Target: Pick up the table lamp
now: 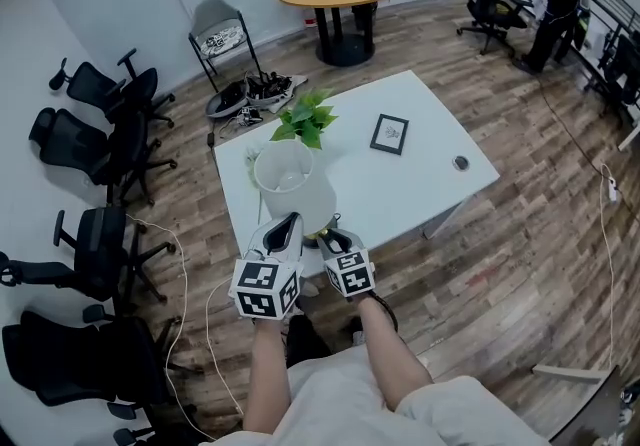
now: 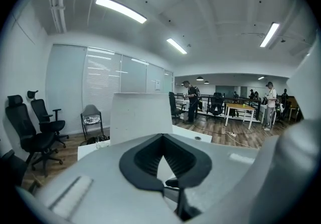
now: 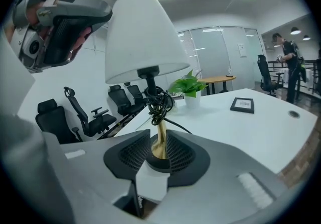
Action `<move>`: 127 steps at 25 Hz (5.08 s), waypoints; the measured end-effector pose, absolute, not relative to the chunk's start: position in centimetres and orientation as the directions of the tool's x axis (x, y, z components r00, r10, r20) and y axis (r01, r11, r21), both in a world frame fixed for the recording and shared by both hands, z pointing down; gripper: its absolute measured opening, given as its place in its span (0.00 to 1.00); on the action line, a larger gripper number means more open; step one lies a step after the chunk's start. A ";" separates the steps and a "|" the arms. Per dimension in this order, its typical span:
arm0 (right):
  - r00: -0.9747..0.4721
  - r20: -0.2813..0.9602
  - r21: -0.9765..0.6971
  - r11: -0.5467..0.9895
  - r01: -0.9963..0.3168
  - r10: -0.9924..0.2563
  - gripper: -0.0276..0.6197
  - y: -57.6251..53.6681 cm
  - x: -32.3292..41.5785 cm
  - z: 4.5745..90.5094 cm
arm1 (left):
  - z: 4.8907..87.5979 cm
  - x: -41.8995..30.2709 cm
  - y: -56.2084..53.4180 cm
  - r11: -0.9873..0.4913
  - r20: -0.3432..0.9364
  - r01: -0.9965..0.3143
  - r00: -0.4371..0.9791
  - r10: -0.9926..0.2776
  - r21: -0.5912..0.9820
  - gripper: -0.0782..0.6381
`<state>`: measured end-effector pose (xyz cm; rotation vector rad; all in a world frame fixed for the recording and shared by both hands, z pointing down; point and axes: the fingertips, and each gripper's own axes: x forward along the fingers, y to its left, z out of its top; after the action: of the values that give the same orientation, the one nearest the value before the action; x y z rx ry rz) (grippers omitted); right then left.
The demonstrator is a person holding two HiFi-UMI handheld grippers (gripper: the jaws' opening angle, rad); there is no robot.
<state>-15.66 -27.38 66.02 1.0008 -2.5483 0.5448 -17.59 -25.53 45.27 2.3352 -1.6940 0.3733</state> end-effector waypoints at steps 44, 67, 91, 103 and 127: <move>-0.587 0.549 -0.045 0.681 -0.731 -0.594 0.22 -36.7 -23.7 69.4 | 43.6 -21.2 -32.7 -0.424 0.342 -0.905 0.412 -0.844 0.045 0.11; -0.571 0.570 -0.093 0.644 -0.759 -0.591 0.20 -35.5 -17.5 66.7 | 43.6 -22.8 -30.3 -0.317 0.298 -0.941 0.337 -0.893 0.116 0.11; -0.535 0.563 -0.038 0.627 -0.778 -0.630 0.20 -33.4 -7.4 61.0 | 52.0 -15.7 -27.2 -0.277 0.431 -0.948 0.318 -0.844 0.158 0.11; -0.508 0.548 -0.057 0.576 -0.815 -0.664 0.20 -32.5 -5.1 60.4 | 53.1 -12.9 -26.8 -0.366 0.468 -0.920 0.386 -0.795 0.138 0.11; -0.465 0.564 -0.033 0.544 -0.838 -0.682 0.20 -31.3 -0.6 60.4 | 54.3 -8.7 -26.4 -0.413 0.472 -0.897 0.435 -0.767 0.156 0.11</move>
<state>-0.64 -31.33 60.41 1.2280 -2.2893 0.4214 -8.67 -26.39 54.26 2.3080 -1.4147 0.4648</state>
